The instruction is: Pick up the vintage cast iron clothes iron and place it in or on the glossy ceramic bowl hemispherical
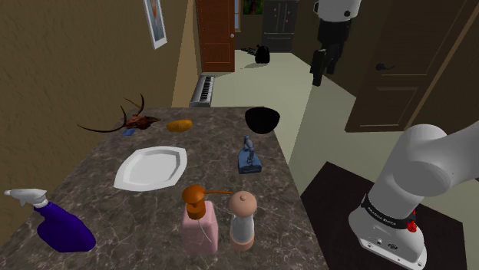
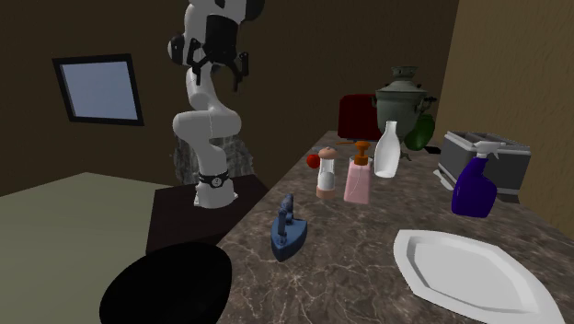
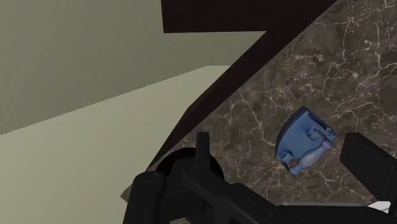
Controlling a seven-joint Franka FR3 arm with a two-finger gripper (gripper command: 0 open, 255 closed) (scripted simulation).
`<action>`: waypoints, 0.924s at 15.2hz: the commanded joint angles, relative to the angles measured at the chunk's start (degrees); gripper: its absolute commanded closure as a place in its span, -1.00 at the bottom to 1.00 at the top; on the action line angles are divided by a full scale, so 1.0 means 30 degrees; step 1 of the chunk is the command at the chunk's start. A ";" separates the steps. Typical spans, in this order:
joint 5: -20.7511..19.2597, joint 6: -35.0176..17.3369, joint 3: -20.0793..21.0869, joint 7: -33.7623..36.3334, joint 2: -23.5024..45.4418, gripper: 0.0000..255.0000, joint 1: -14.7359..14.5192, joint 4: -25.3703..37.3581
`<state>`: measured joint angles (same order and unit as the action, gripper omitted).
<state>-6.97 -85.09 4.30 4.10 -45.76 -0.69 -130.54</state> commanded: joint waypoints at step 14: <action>0.3341 -0.8885 0.0789 0.3516 0.3407 -1.00 -0.0404 -0.4767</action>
<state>2.13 -109.59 6.28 13.74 -36.68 -1.66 -144.18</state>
